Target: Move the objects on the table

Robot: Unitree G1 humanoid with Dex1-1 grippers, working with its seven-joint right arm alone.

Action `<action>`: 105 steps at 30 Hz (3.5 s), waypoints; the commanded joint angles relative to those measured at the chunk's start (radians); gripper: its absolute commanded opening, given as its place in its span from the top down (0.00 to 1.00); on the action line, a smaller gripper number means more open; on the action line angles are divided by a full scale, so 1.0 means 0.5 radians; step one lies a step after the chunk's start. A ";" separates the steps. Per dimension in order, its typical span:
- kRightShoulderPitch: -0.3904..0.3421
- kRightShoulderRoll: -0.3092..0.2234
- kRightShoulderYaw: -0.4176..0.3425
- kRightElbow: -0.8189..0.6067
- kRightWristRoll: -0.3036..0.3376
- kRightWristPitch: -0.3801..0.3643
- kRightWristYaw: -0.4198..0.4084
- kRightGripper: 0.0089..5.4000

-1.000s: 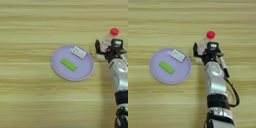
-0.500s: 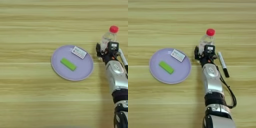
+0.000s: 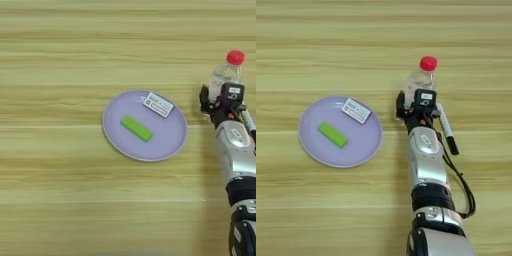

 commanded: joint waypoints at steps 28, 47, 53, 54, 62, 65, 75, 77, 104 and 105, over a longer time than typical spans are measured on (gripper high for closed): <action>-0.072 -0.427 -0.315 -0.368 -0.018 -0.125 -0.267 0.41; -0.117 -0.429 -0.306 0.084 0.040 -0.197 -0.114 0.41; -0.128 -0.420 -0.295 0.164 0.055 -0.217 -0.088 0.41; -0.131 -0.414 -0.296 0.189 0.063 -0.217 -0.083 0.41; -0.141 -0.404 -0.273 0.292 0.069 -0.254 -0.070 0.41; -0.146 -0.404 -0.267 0.321 0.067 -0.267 -0.068 0.41; -0.140 -0.403 -0.239 0.379 0.061 -0.288 -0.061 0.41; -0.141 -0.404 -0.235 0.382 0.060 -0.293 -0.061 0.41; -0.005 -0.331 -0.186 0.148 0.103 -0.193 -0.015 0.00; 0.006 -0.326 -0.182 0.129 0.105 -0.179 -0.012 0.00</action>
